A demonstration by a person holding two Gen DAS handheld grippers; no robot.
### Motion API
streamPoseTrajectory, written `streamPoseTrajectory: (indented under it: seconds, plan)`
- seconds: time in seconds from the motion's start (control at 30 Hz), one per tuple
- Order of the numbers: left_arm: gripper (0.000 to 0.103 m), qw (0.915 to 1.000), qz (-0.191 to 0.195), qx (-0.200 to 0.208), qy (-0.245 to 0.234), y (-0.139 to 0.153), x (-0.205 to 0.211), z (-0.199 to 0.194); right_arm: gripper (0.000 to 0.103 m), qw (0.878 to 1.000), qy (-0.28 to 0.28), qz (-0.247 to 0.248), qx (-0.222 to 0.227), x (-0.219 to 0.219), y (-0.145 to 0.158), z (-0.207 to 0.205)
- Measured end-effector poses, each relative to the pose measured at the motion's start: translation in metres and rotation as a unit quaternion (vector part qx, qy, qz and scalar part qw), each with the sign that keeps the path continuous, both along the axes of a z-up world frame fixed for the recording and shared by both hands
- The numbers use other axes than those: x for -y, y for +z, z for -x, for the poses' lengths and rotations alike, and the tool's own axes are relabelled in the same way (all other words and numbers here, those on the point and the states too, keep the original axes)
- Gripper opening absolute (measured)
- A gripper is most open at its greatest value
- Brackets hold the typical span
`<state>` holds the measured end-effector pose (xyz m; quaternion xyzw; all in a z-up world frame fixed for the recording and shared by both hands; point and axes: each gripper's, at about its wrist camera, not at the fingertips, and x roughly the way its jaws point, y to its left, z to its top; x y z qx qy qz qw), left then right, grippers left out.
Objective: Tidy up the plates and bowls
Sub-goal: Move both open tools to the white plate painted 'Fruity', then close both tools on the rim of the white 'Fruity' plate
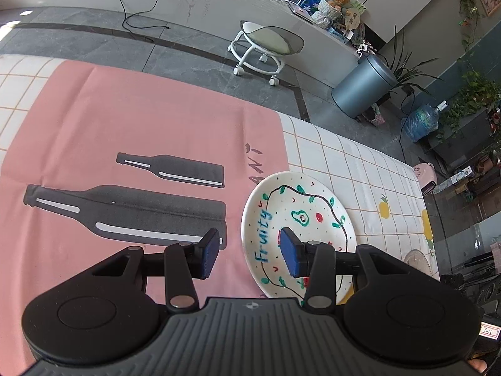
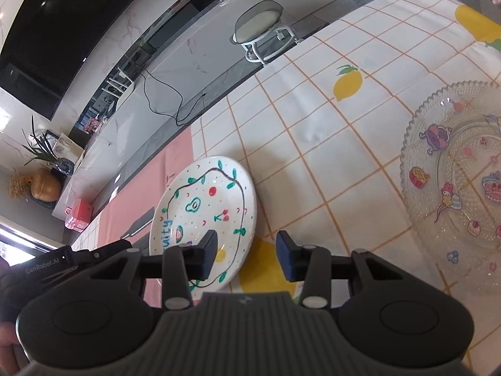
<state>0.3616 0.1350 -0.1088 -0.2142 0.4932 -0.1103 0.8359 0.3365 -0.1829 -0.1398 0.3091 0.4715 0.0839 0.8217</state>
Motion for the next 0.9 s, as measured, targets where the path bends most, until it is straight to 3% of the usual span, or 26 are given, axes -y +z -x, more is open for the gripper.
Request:
streamPoseTrajectory:
  seconds: [0.23,0.3,0.47,0.53,0.73,0.9]
  plan:
    - [0.043,1.0000,-0.002,-0.007,0.003,-0.014,0.003,-0.009,0.034,0.999,-0.010,-0.033,0.004,0.001,-0.009,-0.006]
    - [0.040,0.9999,0.003,-0.010,0.004,-0.016,0.003,-0.011,0.024,0.999,-0.007,-0.039,-0.003,-0.001,-0.011,-0.009]
    - [0.016,0.9998,0.003,-0.018,0.006,-0.017,0.006,-0.013,0.016,0.999,-0.014,-0.045,-0.001,-0.003,-0.015,-0.010]
    - [0.013,0.9998,-0.001,-0.020,0.009,-0.016,0.007,-0.013,0.006,0.999,-0.021,-0.045,-0.008,-0.001,-0.016,-0.009]
    - [0.011,0.9999,-0.011,-0.010,0.001,0.001,0.008,-0.004,0.006,0.999,-0.012,-0.030,-0.027,-0.003,-0.010,-0.007]
    - [0.011,0.9999,-0.007,-0.007,0.002,0.017,0.005,0.009,0.008,0.998,-0.011,-0.052,-0.041,-0.002,-0.005,0.007]
